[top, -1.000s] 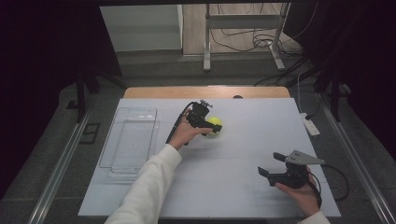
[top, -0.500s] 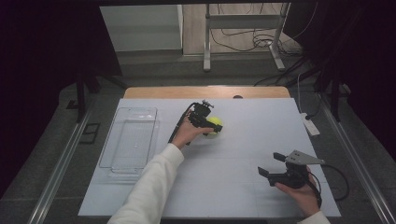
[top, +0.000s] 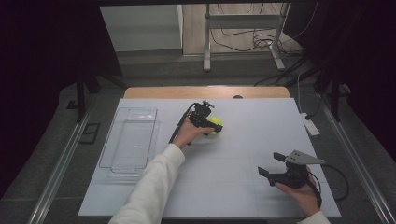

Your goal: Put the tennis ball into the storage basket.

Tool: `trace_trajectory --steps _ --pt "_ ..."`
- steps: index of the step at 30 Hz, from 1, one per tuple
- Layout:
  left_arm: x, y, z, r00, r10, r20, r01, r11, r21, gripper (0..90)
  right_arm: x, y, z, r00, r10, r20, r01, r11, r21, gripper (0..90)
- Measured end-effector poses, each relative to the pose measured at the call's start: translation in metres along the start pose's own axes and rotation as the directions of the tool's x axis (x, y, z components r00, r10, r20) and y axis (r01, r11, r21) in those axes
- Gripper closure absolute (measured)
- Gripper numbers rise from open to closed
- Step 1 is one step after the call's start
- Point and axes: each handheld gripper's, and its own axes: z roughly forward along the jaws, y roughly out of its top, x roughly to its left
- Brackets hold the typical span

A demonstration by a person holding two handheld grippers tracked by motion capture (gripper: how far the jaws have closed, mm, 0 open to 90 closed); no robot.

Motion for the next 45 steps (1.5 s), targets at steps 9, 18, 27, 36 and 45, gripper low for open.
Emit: trace_trajectory --steps 9,18,27,36,45 --pt "-0.003 0.000 0.002 0.9997 0.024 -0.008 -0.024 0.9997 -0.008 25.8 -0.001 0.000 0.000 1.0000 0.001 0.001 -0.001 1.000 0.001 11.3" --pt "-0.004 0.000 -0.007 0.9995 0.028 -0.013 -0.028 0.9996 -0.010 26.8 -0.001 0.000 0.000 1.0000 0.005 0.003 -0.005 1.000 0.001 11.4" --pt "-0.013 0.000 -0.024 0.9979 0.064 -0.001 -0.064 0.9972 -0.040 26.9 -0.001 0.000 0.000 1.0000 0.006 0.005 -0.006 1.000 0.003 11.5" --pt "-0.017 -0.005 -0.038 0.9970 0.077 0.005 -0.076 0.9945 -0.072 26.9 -0.001 -0.001 0.001 0.9999 0.004 0.009 -0.005 1.000 0.004 11.5" --pt "-0.016 -0.015 -0.052 0.9970 0.077 0.012 -0.075 0.9914 -0.107 26.9 -0.001 -0.001 0.001 0.9999 0.005 0.014 -0.005 1.000 0.007 11.6"
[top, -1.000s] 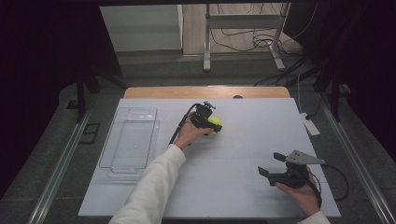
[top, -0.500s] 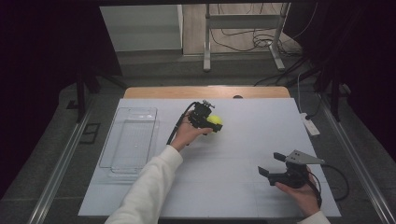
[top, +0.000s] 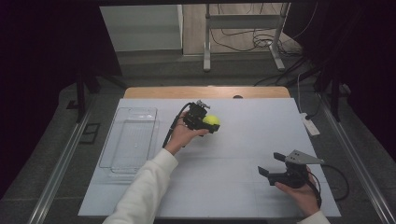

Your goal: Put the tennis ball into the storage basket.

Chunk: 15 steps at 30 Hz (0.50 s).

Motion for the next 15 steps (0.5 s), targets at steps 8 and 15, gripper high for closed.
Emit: trace_trajectory --steps 8,15 --pt "-0.003 -0.006 -0.010 0.9999 0.006 0.010 -0.006 0.9997 -0.026 26.9 0.000 0.000 0.001 1.0000 0.002 0.001 -0.002 1.000 0.004 11.6" --pt "-0.005 -0.010 -0.017 0.9999 0.014 0.010 -0.013 0.9991 -0.041 26.9 0.000 0.000 0.001 1.0000 0.001 0.003 -0.001 1.000 0.005 11.6"
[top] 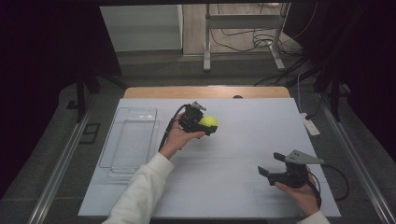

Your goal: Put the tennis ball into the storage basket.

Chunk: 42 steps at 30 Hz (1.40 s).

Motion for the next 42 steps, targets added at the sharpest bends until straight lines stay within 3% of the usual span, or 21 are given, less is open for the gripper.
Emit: trace_trajectory --steps 21,42 --pt "-0.007 -0.015 -0.025 0.9996 0.026 0.013 -0.025 0.9985 -0.048 26.8 0.000 0.000 0.001 1.0000 -0.002 0.006 0.002 1.000 0.005 11.7" --pt "-0.008 -0.017 -0.032 0.9995 0.032 0.008 -0.031 0.9967 -0.076 26.8 0.000 0.000 -0.001 1.0000 -0.003 0.004 0.003 1.000 -0.006 11.9"
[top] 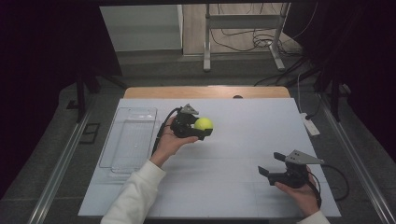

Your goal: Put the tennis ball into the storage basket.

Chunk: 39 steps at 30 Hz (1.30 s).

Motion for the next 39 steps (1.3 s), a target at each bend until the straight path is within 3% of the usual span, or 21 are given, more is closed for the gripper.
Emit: trace_trajectory --steps 23,39 --pt "0.019 0.002 -0.034 0.9979 -0.045 -0.047 0.041 0.9960 -0.079 26.8 0.000 0.000 0.000 1.0000 -0.005 -0.001 0.005 1.000 -0.003 12.0" --pt "0.029 0.002 -0.048 0.9955 -0.066 -0.068 0.058 0.9928 -0.104 26.8 0.001 0.000 -0.001 1.0000 -0.007 -0.001 0.007 1.000 -0.005 12.1"
